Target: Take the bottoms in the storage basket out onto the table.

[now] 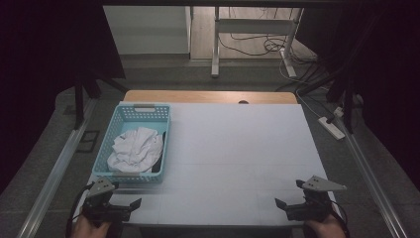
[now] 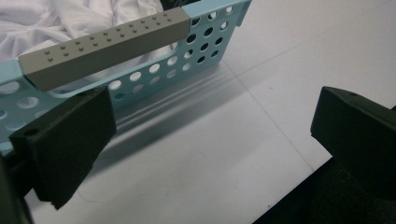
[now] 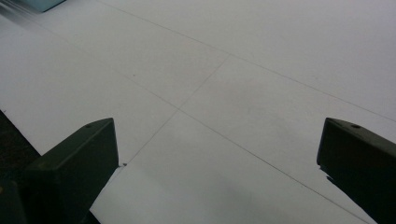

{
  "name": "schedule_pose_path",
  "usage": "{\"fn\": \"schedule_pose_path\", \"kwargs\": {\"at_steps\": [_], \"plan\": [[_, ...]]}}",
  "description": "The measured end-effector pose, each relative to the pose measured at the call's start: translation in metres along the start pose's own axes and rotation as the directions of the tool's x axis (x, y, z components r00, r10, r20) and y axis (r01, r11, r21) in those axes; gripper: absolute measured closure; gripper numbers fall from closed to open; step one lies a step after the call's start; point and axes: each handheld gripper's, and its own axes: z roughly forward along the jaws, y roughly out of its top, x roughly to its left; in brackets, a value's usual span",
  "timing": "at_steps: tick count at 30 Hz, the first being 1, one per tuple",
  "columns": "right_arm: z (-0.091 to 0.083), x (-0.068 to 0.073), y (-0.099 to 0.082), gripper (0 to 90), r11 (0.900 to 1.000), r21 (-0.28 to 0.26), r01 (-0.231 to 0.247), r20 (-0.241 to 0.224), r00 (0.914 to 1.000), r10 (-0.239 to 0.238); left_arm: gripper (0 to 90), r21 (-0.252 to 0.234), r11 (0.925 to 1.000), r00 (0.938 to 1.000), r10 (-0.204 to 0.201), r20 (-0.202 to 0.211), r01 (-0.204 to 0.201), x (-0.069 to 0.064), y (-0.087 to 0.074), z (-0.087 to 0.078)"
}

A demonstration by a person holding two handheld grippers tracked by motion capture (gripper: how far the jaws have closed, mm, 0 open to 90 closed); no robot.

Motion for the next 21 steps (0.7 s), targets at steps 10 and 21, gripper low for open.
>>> {"fn": "schedule_pose_path", "kwargs": {"at_steps": [10, 21], "plan": [[0.000, 0.000, 0.000, 0.0, 1.0000, 0.002, -0.004, -0.006, 1.0000, 0.004, 0.0, -0.010, 0.9985, 0.9978, 0.054, 0.037, -0.054, -0.001, 0.003, 0.000], [0.001, -0.002, 0.000, 0.0, 0.9998, 0.012, -0.013, -0.010, 0.9999, 0.013, 0.0, -0.059, 0.9970, 0.9982, 0.052, 0.029, -0.050, -0.003, 0.012, -0.006]]}}
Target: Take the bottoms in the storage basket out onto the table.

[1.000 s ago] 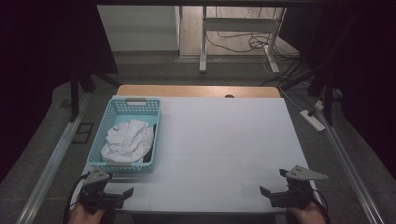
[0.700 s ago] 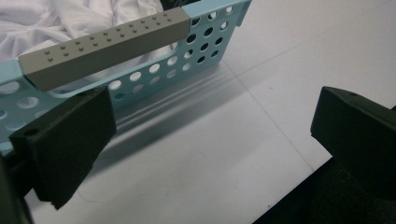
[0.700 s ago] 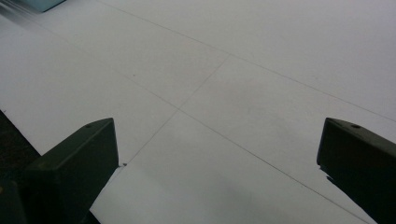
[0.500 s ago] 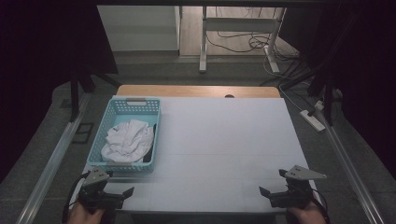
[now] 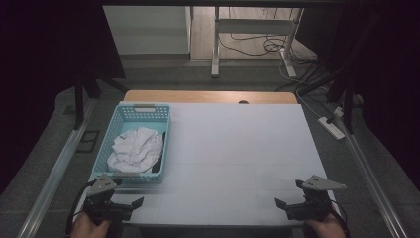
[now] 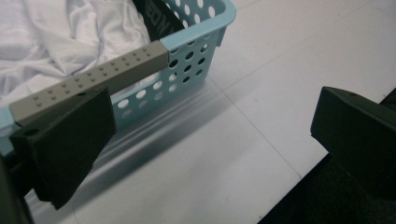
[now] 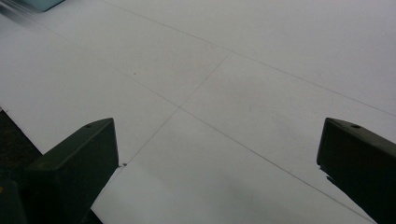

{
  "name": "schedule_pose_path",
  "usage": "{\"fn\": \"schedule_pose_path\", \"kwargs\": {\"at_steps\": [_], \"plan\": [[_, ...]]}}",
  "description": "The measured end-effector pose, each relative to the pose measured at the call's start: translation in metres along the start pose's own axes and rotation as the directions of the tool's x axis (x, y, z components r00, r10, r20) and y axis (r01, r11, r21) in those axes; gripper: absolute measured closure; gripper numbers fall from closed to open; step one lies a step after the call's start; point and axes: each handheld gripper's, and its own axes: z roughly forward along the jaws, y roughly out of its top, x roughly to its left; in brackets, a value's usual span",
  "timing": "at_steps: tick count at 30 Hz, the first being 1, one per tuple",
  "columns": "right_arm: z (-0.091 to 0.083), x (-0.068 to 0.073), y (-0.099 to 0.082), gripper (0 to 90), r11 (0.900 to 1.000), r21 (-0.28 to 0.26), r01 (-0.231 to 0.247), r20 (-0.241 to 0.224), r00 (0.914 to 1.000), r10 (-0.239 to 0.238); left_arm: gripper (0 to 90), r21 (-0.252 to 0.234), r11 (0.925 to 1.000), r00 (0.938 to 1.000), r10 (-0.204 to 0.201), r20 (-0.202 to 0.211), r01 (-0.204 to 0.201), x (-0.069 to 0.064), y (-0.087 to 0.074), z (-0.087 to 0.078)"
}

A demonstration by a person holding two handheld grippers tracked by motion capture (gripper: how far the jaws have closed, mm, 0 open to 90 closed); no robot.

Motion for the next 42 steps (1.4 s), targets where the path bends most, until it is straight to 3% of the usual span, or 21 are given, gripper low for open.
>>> {"fn": "schedule_pose_path", "kwargs": {"at_steps": [4, 7, 16, 24, 32, 42], "plan": [[0.000, 0.000, 0.000, 0.0, 1.0000, 0.002, 0.003, -0.001, 1.0000, -0.003, 0.0, -0.009, 0.9999, 1.0000, 0.005, -0.003, -0.005, 0.001, 0.002, -0.002], [0.001, 0.001, 0.000, 0.0, 0.9999, 0.009, 0.009, -0.003, 1.0000, -0.009, 0.0, -0.014, 0.9999, 0.9996, -0.010, 0.026, 0.010, 0.003, 0.002, 0.000], [0.001, 0.002, 0.001, 0.0, 0.9997, 0.016, 0.018, 0.015, 0.9997, -0.018, 0.1, 0.037, 0.9993, 0.9993, 0.003, 0.037, -0.005, 0.002, 0.007, 0.004], [0.001, 0.001, 0.001, 0.0, 0.9990, 0.036, 0.026, 0.027, 0.9993, -0.027, 0.0, 0.014, 0.9994, 0.9977, -0.034, 0.059, 0.033, 0.007, 0.013, 0.006], [0.001, 0.001, 0.001, 0.0, 0.9987, 0.042, 0.030, 0.039, 0.9988, -0.032, 0.0, 0.026, 0.9997, 0.9992, -0.007, 0.040, 0.006, 0.008, 0.023, 0.009], [0.002, 0.001, 0.001, 0.0, 0.9987, 0.045, 0.026, 0.048, 0.9985, -0.028, 0.0, 0.041, 0.9991, 0.9996, -0.015, 0.022, 0.014, 0.013, 0.033, 0.016]]}}
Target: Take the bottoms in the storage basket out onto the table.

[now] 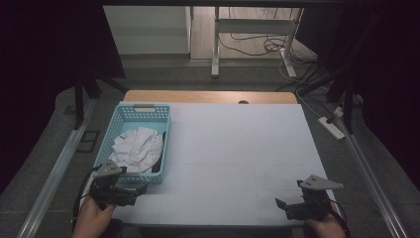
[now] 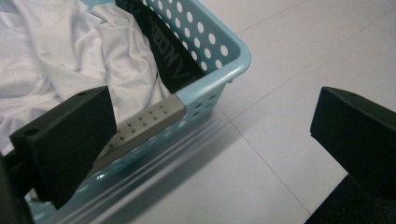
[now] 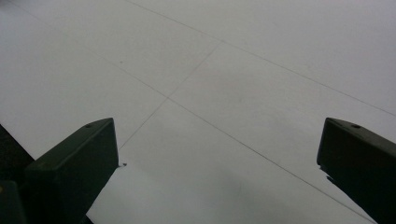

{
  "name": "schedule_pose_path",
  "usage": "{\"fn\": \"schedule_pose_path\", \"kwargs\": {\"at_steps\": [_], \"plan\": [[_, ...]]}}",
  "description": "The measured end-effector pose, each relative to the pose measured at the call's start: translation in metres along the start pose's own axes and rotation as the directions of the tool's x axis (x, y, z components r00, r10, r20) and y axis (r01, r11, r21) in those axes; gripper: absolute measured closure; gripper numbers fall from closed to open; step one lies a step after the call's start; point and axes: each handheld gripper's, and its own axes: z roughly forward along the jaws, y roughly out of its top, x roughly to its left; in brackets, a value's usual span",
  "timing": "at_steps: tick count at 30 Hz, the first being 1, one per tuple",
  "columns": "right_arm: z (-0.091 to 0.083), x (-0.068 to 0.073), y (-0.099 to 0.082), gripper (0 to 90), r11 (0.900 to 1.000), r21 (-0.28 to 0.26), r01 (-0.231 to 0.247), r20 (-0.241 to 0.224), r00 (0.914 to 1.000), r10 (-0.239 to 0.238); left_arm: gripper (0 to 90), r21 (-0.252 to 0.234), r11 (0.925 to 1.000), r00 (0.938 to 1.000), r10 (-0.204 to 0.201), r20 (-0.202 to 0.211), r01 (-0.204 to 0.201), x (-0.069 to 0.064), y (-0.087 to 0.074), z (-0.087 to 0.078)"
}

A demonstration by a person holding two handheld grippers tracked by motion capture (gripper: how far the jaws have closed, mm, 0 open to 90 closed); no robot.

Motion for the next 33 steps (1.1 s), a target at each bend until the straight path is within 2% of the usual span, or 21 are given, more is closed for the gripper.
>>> {"fn": "schedule_pose_path", "kwargs": {"at_steps": [15, 19, 23, 26, 33], "plan": [[0.002, 0.001, 0.000, 0.0, 0.9998, 0.017, 0.009, -0.001, 1.0000, -0.009, 0.0, 0.019, 0.9996, 0.9992, -0.018, -0.034, 0.019, 0.011, 0.016, 0.013], [0.002, 0.001, 0.000, 0.0, 0.9998, 0.018, 0.011, -0.002, 0.9999, -0.011, 0.0, 0.023, 0.9996, 0.9998, -0.018, 0.005, 0.017, 0.015, 0.024, 0.016], [0.002, 0.001, 0.000, 0.0, 0.9997, 0.020, 0.011, -0.002, 0.9999, -0.011, 0.0, 0.036, 0.9993, 0.9998, -0.012, 0.018, 0.012, 0.019, 0.029, 0.020], [0.002, 0.001, 0.000, 0.0, 0.9997, 0.020, 0.012, -0.003, 0.9999, -0.012, 0.0, 0.040, 0.9992, 0.9998, -0.007, 0.019, 0.007, 0.021, 0.033, 0.022], [0.002, 0.001, 0.000, 0.0, 0.9997, 0.021, 0.012, -0.003, 0.9999, -0.012, 0.0, 0.046, 0.9989, 1.0000, 0.004, -0.009, -0.004, 0.025, 0.037, 0.025]]}}
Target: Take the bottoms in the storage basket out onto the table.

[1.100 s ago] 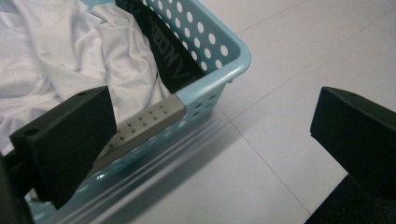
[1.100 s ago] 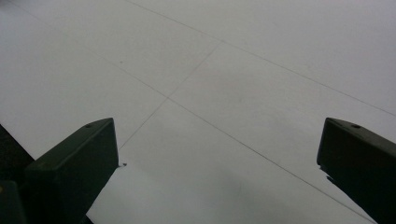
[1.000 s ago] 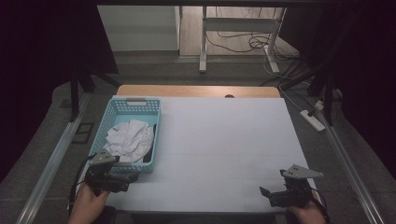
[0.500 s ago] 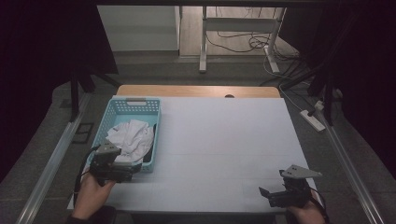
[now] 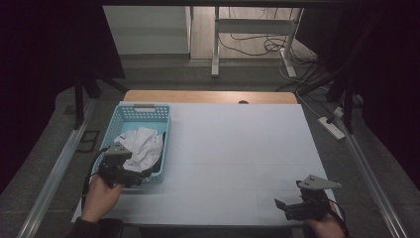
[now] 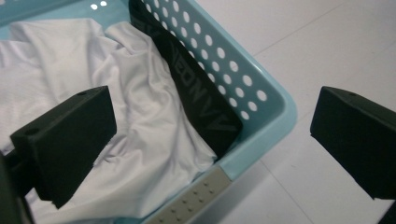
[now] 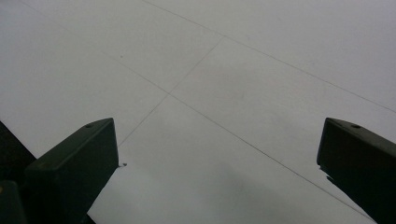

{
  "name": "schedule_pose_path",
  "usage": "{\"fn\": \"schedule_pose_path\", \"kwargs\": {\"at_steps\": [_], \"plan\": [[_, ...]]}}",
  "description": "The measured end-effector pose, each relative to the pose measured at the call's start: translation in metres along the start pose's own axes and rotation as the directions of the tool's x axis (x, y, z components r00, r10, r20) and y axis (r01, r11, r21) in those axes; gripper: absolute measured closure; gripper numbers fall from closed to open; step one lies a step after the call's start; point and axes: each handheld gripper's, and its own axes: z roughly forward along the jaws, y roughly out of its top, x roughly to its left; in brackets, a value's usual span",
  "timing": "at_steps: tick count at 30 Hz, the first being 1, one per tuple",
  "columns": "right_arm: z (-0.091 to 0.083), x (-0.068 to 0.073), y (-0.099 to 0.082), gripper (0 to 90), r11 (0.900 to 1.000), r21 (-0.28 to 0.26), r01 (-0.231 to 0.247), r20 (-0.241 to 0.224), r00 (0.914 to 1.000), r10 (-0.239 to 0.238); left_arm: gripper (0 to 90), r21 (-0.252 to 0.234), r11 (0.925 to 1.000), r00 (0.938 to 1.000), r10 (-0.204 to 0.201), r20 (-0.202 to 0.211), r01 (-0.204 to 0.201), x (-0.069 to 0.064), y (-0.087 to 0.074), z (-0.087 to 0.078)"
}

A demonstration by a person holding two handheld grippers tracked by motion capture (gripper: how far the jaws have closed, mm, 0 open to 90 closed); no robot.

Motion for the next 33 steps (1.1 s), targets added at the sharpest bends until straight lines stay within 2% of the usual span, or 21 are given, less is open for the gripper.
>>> {"fn": "schedule_pose_path", "kwargs": {"at_steps": [2, 6, 11, 13, 17, 18, 21, 22, 23, 25, 28, 32, 33], "plan": [[0.000, 0.000, 0.000, 0.0, 1.0000, -0.001, 0.000, 0.000, 1.0000, 0.000, 0.0, -0.003, 1.0000, 1.0000, -0.004, -0.002, 0.004, 0.003, 0.003, 0.001], [0.000, 0.000, 0.000, 0.0, 1.0000, 0.001, 0.000, 0.001, 1.0000, 0.000, 0.0, -0.003, 1.0000, 0.9996, -0.007, 0.029, 0.007, 0.008, 0.009, 0.002], [0.000, 0.000, 0.000, 0.0, 1.0000, 0.001, -0.004, 0.005, 1.0000, 0.004, 0.0, 0.002, 1.0000, 0.9997, 0.007, 0.024, -0.007, 0.011, 0.016, 0.002], [0.000, 0.000, 0.000, 0.0, 1.0000, 0.000, -0.004, 0.005, 1.0000, 0.004, 0.0, 0.004, 1.0000, 0.9990, 0.005, 0.044, -0.005, 0.014, 0.020, 0.004], [0.000, -0.001, 0.000, 0.0, 1.0000, -0.001, -0.006, 0.005, 1.0000, 0.006, 0.0, 0.031, 0.9995, 0.9994, 0.009, 0.034, -0.010, 0.017, 0.024, 0.009], [0.000, -0.001, 0.000, 0.0, 1.0000, -0.002, -0.007, 0.005, 1.0000, 0.007, 0.0, 0.023, 0.9997, 0.9991, -0.012, 0.041, 0.011, 0.019, 0.026, 0.013], [0.000, -0.001, 0.000, 0.0, 1.0000, -0.002, -0.007, 0.005, 1.0000, 0.007, 0.0, 0.014, 0.9997, 0.9984, -0.020, 0.052, 0.020, 0.021, 0.028, 0.015], [0.000, -0.001, 0.000, 0.0, 1.0000, -0.003, -0.008, 0.005, 1.0000, 0.008, 0.0, 0.019, 0.9998, 0.9990, -0.012, 0.043, 0.011, 0.023, 0.030, 0.018], [0.000, -0.001, 0.000, 0.0, 0.9999, -0.003, -0.010, 0.005, 0.9999, 0.010, 0.0, 0.019, 0.9998, 0.9990, -0.012, 0.043, 0.011, 0.023, 0.030, 0.018], [0.000, -0.001, 0.000, 0.0, 0.9999, -0.003, -0.010, 0.006, 0.9999, 0.010, 0.0, 0.048, 0.9987, 0.9990, -0.017, 0.041, 0.015, 0.026, 0.034, 0.021], [0.000, -0.001, 0.000, 0.0, 1.0000, -0.002, -0.009, 0.006, 0.9999, 0.009, 0.0, 0.058, 0.9982, 0.9995, -0.016, 0.028, 0.014, 0.027, 0.036, 0.023], [0.000, -0.001, 0.000, 0.0, 0.9999, -0.003, -0.010, 0.005, 0.9999, 0.010, 0.0, 0.083, 0.9965, 0.9999, -0.010, -0.011, 0.011, 0.032, 0.039, 0.029], [0.000, -0.001, 0.000, 0.0, 0.9999, -0.003, -0.011, 0.007, 0.9999, 0.011, 0.0, 0.088, 0.9959, 0.9995, -0.020, -0.026, 0.022, 0.036, 0.041, 0.031]]}}
